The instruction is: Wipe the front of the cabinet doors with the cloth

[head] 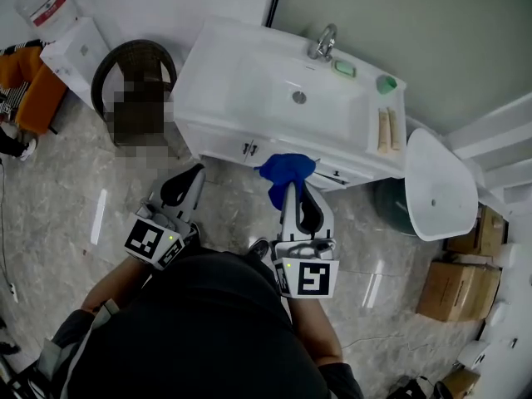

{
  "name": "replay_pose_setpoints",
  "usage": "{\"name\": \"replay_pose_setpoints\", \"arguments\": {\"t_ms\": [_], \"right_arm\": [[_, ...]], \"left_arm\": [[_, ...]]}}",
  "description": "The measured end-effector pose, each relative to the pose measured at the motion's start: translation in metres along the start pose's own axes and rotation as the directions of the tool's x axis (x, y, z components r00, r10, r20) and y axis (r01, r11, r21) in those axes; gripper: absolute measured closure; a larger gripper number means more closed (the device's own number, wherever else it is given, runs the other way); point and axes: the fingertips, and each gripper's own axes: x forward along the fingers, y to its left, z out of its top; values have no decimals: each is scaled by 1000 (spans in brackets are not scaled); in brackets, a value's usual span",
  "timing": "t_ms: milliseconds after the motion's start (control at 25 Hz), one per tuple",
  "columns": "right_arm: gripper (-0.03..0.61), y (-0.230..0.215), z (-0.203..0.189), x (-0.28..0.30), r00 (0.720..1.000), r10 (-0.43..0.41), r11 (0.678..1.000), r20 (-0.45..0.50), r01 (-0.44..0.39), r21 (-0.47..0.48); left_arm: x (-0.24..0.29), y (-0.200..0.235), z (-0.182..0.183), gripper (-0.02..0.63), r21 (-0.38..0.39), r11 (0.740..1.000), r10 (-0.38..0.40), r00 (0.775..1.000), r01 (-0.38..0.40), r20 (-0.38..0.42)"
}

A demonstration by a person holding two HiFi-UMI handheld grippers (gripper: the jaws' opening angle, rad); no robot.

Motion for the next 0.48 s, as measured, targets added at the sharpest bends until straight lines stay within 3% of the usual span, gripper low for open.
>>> {"name": "replay_pose_setpoints", "arguments": {"t_ms": [480], "right_arm": [[549,-3,-23,-2,999,15,999,-44,-13,33]], "left_arm": [[6,-7,-16,615,-3,1000,-7,999,7,-43]]}}
